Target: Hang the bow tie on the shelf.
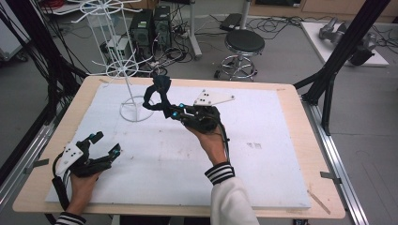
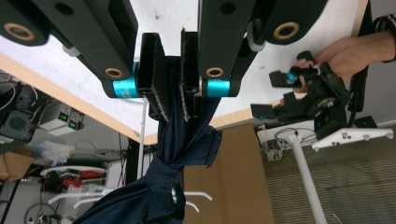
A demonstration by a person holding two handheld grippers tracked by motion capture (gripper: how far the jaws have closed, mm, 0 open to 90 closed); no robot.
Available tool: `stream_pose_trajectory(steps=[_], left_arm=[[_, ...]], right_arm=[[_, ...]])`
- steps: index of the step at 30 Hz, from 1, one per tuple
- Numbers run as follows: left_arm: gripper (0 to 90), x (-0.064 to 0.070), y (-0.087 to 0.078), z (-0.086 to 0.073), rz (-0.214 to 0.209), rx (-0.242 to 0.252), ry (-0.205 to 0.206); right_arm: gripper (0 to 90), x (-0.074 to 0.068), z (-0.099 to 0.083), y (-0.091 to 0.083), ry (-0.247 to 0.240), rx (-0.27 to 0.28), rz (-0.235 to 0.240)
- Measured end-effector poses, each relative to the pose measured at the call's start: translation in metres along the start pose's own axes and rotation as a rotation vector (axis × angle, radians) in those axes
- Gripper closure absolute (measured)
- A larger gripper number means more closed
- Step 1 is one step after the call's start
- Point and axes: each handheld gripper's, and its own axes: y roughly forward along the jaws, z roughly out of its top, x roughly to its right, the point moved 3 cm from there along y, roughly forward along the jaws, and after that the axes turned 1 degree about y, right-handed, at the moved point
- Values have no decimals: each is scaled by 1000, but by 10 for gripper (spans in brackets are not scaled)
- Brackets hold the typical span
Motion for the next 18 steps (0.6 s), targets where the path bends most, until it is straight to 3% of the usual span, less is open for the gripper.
stream_pose_trajectory(steps=[18], left_arm=[[172, 0, 0, 0, -2, -2, 0]], right_arm=[[826, -5, 25, 26, -8, 51, 54]])
